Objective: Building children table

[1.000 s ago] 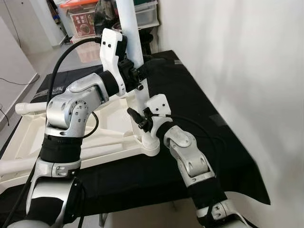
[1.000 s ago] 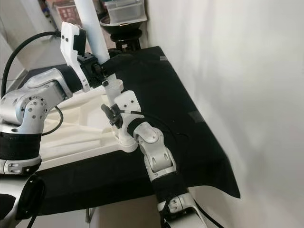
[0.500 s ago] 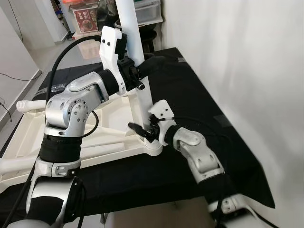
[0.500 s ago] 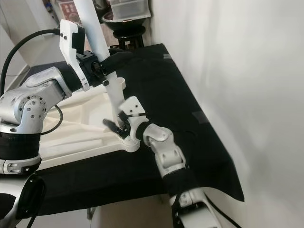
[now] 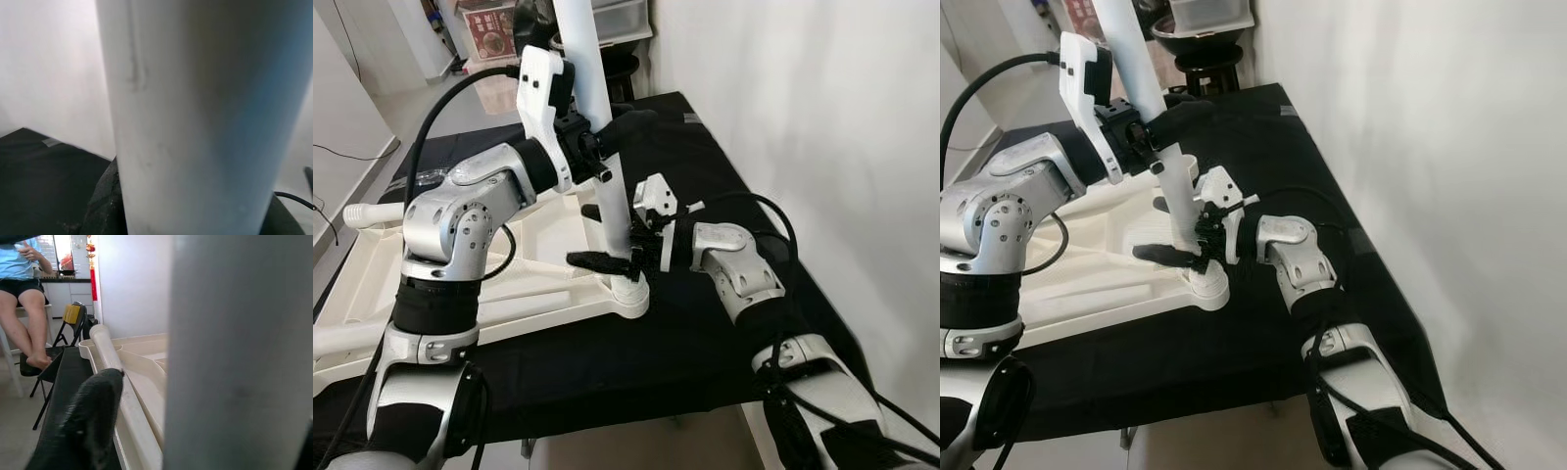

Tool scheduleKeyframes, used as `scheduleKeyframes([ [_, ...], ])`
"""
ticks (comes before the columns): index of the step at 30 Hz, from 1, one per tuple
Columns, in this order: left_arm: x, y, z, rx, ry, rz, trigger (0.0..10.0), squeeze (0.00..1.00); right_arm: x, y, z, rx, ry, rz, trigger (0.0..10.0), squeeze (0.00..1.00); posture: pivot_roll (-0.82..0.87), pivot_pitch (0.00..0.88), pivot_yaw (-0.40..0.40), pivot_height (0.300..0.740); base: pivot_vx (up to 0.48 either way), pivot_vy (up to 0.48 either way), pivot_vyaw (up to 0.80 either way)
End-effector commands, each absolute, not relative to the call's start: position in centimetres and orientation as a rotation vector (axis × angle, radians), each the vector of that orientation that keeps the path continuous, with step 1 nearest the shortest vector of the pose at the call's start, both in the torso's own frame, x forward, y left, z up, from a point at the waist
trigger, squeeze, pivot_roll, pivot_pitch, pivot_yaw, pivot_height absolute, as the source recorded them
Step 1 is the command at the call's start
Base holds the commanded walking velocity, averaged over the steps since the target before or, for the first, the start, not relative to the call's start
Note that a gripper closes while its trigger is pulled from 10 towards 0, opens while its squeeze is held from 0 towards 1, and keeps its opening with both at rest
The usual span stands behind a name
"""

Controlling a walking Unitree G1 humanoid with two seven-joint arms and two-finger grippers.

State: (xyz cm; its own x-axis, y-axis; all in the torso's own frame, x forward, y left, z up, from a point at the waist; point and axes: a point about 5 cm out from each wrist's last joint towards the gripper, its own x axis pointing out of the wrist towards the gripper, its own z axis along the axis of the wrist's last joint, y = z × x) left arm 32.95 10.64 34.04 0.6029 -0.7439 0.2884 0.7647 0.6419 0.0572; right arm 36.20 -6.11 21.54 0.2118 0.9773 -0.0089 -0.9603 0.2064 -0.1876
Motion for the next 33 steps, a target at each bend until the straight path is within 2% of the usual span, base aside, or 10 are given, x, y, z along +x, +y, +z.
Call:
scheduleKeyframes([
  [1,33.3,10.5,33.2,-0.076,-0.254,-0.866,0.0,0.0,34.9,-3.5,20.6,-0.17,-0.108,1.557,0.0,0.0,-0.03,0.064,0.094,0.74,0.0,0.0,0.0],
  [15,33.3,10.2,33.1,-0.073,-0.252,-0.881,0.0,0.0,35.5,-5.0,19.8,-0.176,-0.112,1.498,0.0,0.0,-0.05,0.066,0.106,0.74,0.0,0.0,0.0],
  [16,33.3,10.2,33.1,-0.072,-0.262,-0.881,2.2,0.15,35.5,-5.3,19.5,-0.179,-0.114,1.472,0.0,0.0,-0.05,0.069,0.104,0.74,0.0,0.0,0.0],
  [17,33.3,10.2,33.1,-0.072,-0.262,-0.881,2.2,0.15,35.5,-5.3,19.5,-0.179,-0.114,1.472,0.0,0.0,-0.05,0.069,0.104,0.74,0.0,0.0,0.0],
  [18,33.1,10.1,33.2,-0.068,-0.269,-0.889,5.3,1.0,35.5,-5.5,19.3,-0.186,-0.119,1.455,0.0,0.0,-0.06,0.07,0.103,0.74,0.0,0.0,0.0],
  [20,33.1,10.1,33.2,-0.068,-0.269,-0.889,5.3,1.0,35.5,-5.5,19.3,-0.186,-0.119,1.455,0.0,0.0,-0.06,0.07,0.103,0.74,0.0,0.0,0.0],
  [21,32.8,10.0,33.2,-0.076,-0.276,-0.903,10.0,1.0,35.6,-5.8,18.7,-0.21,-0.099,1.389,0.0,0.0,-0.05,0.077,0.09,0.74,0.0,0.0,0.0],
  [22,32.8,10.0,33.2,-0.076,-0.276,-0.903,10.0,1.0,35.6,-5.8,18.7,-0.21,-0.099,1.389,0.0,0.0,-0.05,0.077,0.09,0.74,0.0,0.0,0.0],
  [24,32.9,10.2,33.1,-0.092,-0.266,-0.877,10.0,1.0,34.0,-4.3,14.0,-0.143,0.1,0.772,0.0,0.0,-0.04,0.088,0.077,0.74,0.0,0.0,0.0],
  [33,33.6,10.1,32.7,-0.101,-0.244,-0.843,10.0,1.0,33.8,-3.5,14.2,-0.184,0.038,0.632,0.0,0.0,-0.06,0.07,0.091,0.74,0.0,0.0,0.0],
])
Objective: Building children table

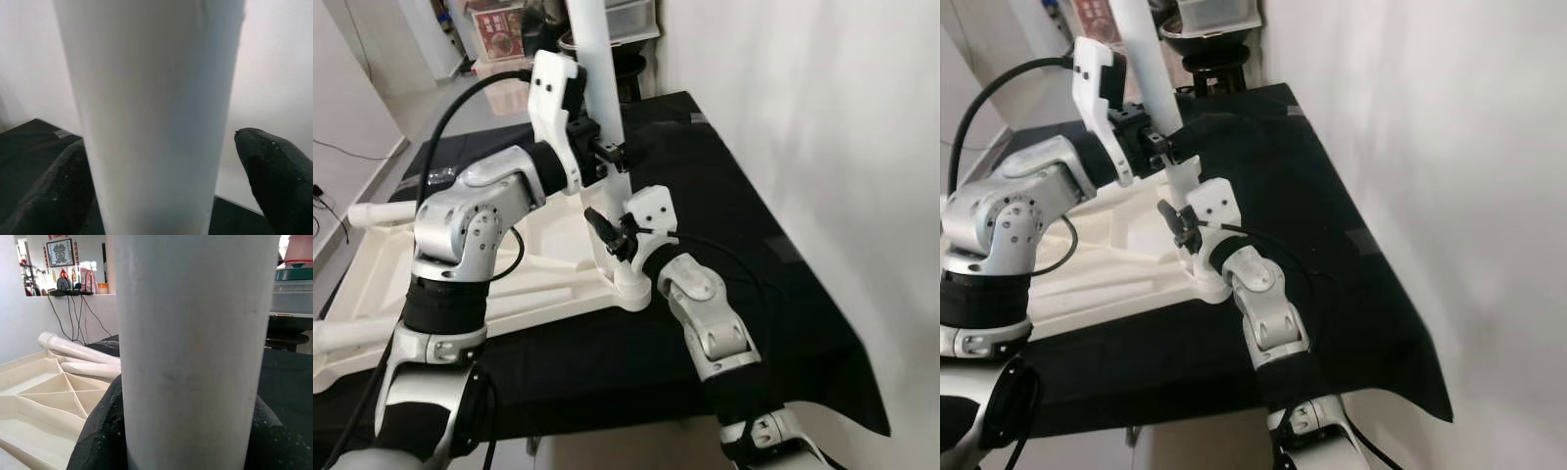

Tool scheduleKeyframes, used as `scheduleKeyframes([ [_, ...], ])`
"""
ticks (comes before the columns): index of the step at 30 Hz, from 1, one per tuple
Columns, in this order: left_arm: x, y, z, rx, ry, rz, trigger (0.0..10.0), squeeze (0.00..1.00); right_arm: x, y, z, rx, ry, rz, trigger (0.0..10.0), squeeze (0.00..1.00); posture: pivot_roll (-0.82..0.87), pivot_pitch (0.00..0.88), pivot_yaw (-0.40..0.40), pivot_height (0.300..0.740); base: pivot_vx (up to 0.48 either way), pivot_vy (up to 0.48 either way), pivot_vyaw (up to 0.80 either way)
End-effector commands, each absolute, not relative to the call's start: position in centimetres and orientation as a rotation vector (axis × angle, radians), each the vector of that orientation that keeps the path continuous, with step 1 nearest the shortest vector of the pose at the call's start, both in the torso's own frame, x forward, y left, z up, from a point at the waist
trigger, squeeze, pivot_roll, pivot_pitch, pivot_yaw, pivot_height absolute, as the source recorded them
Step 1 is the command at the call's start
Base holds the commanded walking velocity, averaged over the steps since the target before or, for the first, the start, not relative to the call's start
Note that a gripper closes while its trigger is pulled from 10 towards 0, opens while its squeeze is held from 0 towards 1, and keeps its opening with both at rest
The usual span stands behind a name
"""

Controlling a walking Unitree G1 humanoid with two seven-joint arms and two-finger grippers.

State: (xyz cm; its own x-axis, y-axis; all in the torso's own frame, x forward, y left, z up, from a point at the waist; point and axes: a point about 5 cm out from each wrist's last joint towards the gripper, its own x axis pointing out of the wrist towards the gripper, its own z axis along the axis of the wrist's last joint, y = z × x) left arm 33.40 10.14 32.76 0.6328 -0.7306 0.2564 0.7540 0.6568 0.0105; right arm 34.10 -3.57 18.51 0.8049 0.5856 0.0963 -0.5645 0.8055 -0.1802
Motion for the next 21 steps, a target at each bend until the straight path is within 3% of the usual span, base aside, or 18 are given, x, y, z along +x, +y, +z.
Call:
scheduleKeyframes([
  [1,33.6,10.1,32.7,-0.101,-0.244,-0.843,10.0,1.0,33.8,-3.5,14.2,-0.184,0.038,0.632,0.0,0.0,-0.06,0.07,0.091,0.74,0.0,0.0,0.0],
  [2,33.6,10.1,32.7,-0.103,-0.241,-0.844,10.0,0.66,33.8,-3.4,14.1,-0.186,0.039,0.64,0.0,0.0,-0.05,0.073,0.086,0.74,0.0,0.0,0.0],
  [3,33.6,10.3,32.6,-0.099,-0.236,-0.838,10.0,0.0,33.8,-3.4,14.0,-0.186,0.043,0.649,0.0,0.0,-0.05,0.072,0.085,0.74,0.0,0.0,0.0],
  [8,33.7,10.5,32.2,-0.093,-0.22,-0.828,10.0,0.0,33.7,-3.4,13.9,-0.184,0.046,0.665,0.0,0.0,-0.06,0.069,0.088,0.74,0.0,0.0,0.0],
  [9,33.8,10.5,32.1,-0.092,-0.218,-0.832,4.0,0.0,33.6,-3.4,14.0,-0.185,0.044,0.666,0.0,0.0,-0.06,0.067,0.089,0.74,0.0,0.0,0.0],
  [10,33.8,10.5,32.1,-0.092,-0.218,-0.832,4.0,0.0,33.6,-3.4,14.0,-0.185,0.044,0.666,0.0,0.0,-0.06,0.067,0.089,0.74,0.0,0.0,0.0],
  [11,33.6,10.4,32.1,-0.092,-0.219,-0.846,0.0,0.0,33.3,-3.4,14.2,-0.195,0.049,0.643,0.0,0.0,-0.06,0.065,0.089,0.74,0.0,0.0,0.0],
  [14,33.4,10.3,32.2,-0.095,-0.222,-0.861,0.0,0.0,32.7,-3.3,14.6,-0.21,0.053,0.624,0.0,0.0,-0.06,0.063,0.089,0.74,0.0,0.0,0.0],
  [15,33.4,10.2,32.2,-0.096,-0.224,-0.862,0.0,0.0,32.8,-3.5,14.8,-0.22,0.056,0.618,10.0,0.0,-0.06,0.06,0.088,0.74,0.0,0.0,0.0],
  [21,33.5,10.2,32.2,-0.096,-0.226,-0.86,0.0,0.0,33.1,-3.8,15.3,-0.247,0.062,0.634,10.0,0.0,-0.06,0.059,0.09,0.74,0.0,0.0,0.0],
])
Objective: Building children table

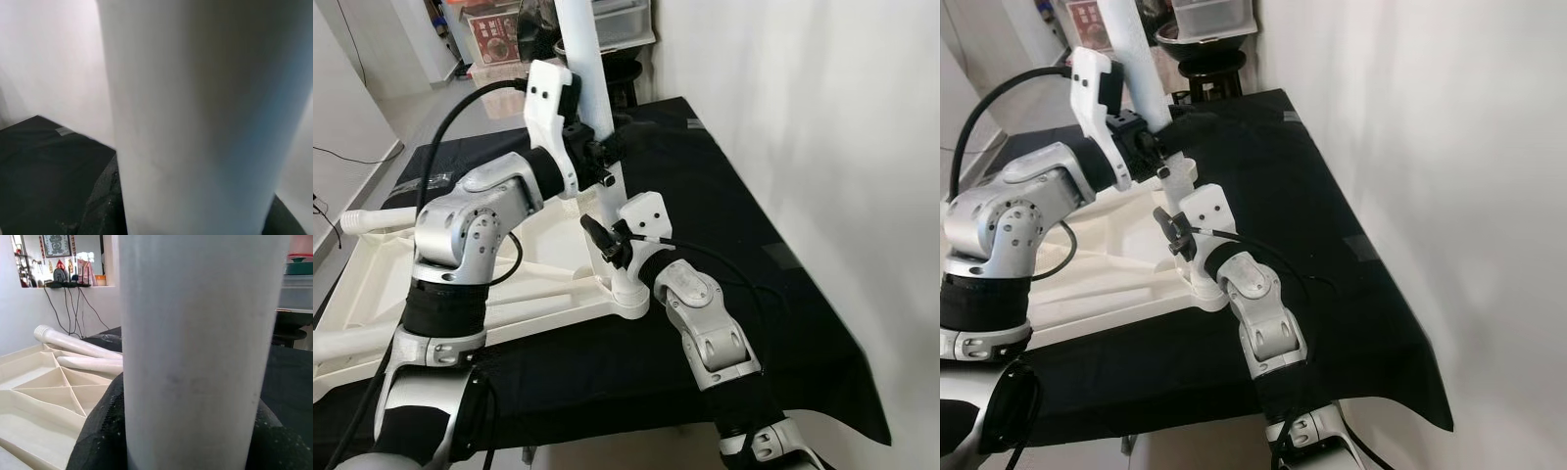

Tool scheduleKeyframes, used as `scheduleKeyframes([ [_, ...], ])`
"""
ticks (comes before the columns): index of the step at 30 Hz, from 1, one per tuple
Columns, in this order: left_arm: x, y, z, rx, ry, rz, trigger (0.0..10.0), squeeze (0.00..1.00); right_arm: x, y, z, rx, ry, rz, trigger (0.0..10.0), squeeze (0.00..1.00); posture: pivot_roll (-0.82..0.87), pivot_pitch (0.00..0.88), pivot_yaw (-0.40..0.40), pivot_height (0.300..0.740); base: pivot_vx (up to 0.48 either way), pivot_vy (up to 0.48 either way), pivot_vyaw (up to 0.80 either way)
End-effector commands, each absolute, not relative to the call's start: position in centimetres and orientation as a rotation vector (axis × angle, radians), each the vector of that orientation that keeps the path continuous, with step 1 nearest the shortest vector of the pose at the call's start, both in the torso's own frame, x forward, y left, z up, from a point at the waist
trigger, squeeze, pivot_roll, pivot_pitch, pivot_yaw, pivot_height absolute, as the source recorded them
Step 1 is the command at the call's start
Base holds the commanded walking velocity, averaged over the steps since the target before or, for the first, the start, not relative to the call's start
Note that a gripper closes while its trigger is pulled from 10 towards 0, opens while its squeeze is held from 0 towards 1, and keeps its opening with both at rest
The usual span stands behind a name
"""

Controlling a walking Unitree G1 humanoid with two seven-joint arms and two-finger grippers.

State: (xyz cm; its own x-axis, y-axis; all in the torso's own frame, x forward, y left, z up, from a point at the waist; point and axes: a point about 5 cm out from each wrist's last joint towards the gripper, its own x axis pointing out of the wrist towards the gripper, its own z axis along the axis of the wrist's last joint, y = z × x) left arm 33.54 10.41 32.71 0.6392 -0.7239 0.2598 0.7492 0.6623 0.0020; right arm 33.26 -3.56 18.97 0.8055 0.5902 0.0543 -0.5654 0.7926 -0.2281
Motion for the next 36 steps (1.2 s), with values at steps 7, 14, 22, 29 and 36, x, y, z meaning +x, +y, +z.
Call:
scheduleKeyframes([
  [7,33.6,10.1,32.4,-0.094,-0.23,-0.86,0.0,0.0,35.8,-5.7,20.1,-0.196,-0.133,0.992,10.0,1.0,-0.06,0.051,0.088,0.74,0.0,0.0,0.0],
  [14,33.5,9.9,32.6,-0.087,-0.236,-0.871,0.0,0.0,35.7,-6.0,21.2,-0.289,-0.135,1.28,10.0,0.0,-0.05,0.042,0.089,0.74,0.0,0.0,0.0],
  [22,33.4,9.7,32.6,-0.077,-0.234,-0.888,0.0,0.0,36.4,-5.2,21.3,-0.247,-0.097,1.388,0.0,0.0,-0.04,0.037,0.1,0.74,0.0,0.0,0.0],
  [29,33.3,9.6,32.6,-0.069,-0.233,-0.895,0.0,0.0,36.4,-5.5,20.8,-0.218,-0.09,1.411,0.0,0.0,-0.04,0.036,0.104,0.74,0.0,0.0,0.0],
  [36,33.4,9.4,32.6,-0.06,-0.235,-0.898,0.0,0.0,36.4,-6.0,20.4,-0.2,-0.095,1.401,0.0,0.0,-0.06,0.032,0.113,0.74,0.0,0.0,0.0],
])
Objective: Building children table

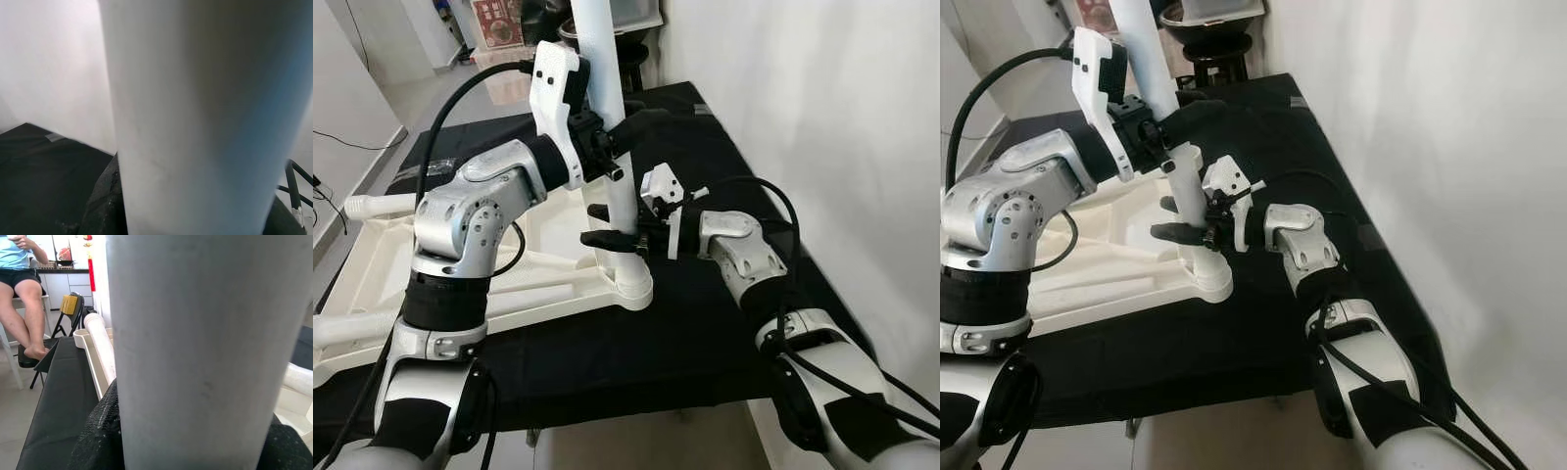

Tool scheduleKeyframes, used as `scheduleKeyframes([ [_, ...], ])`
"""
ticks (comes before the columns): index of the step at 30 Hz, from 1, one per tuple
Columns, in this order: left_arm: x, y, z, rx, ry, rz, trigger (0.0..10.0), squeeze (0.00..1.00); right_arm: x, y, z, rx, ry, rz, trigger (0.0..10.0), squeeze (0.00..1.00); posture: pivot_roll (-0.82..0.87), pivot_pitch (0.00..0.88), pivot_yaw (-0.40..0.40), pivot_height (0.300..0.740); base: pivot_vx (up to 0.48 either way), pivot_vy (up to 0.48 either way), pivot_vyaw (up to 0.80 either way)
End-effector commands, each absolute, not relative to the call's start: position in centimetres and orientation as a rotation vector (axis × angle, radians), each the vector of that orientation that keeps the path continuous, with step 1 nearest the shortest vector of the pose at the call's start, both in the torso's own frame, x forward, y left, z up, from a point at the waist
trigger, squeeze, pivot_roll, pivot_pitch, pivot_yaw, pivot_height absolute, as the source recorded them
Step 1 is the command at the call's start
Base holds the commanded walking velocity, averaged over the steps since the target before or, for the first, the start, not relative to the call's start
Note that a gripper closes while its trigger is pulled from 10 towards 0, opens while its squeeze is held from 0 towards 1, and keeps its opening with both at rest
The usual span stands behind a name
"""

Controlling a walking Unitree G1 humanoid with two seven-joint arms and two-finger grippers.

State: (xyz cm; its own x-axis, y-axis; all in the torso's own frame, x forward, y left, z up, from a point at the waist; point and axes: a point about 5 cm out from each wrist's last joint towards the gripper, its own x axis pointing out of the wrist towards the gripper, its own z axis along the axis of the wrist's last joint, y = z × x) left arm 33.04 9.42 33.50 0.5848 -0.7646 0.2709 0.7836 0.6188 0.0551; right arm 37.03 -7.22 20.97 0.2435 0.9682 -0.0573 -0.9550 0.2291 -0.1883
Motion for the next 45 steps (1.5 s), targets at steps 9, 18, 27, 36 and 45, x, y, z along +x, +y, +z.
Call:
scheduleKeyframes([
  [9,33.1,10.3,33.1,-0.11,-0.281,-0.883,10.0,1.0,36.3,-6.7,19.1,-0.157,-0.1,1.36,0.0,0.0,-0.07,0.035,0.115,0.74,0.0,0.0,0.0],
  [18,30.1,14.6,34.8,-0.063,-0.343,-0.888,10.0,1.0,36.0,-7.0,18.3,-0.132,-0.099,1.329,0.0,0.0,-0.07,0.059,0.117,0.74,0.0,0.0,0.0],
  [27,26.8,18.6,32.0,-0.029,-0.245,-0.791,10.0,1.0,36.2,-7.5,18.0,-0.131,-0.093,1.256,0.0,0.0,-0.06,0.083,0.107,0.74,0.0,0.0,0.0],
  [36,23.5,18.4,25.5,-0.054,-0.054,-0.744,10.0,0.0,35.8,-7.2,14.9,-0.274,0.021,0.605,0.0,0.0,-0.04,0.132,0.071,0.74,0.0,0.0,0.0],
  [45,21.8,13.2,19.5,-0.078,0.109,-0.826,10.0,0.0,34.9,-7.2,14.5,-0.197,0.045,0.55,0.0,0.0,-0.03,0.126,0.069,0.74,0.0,0.0,0.0],
])
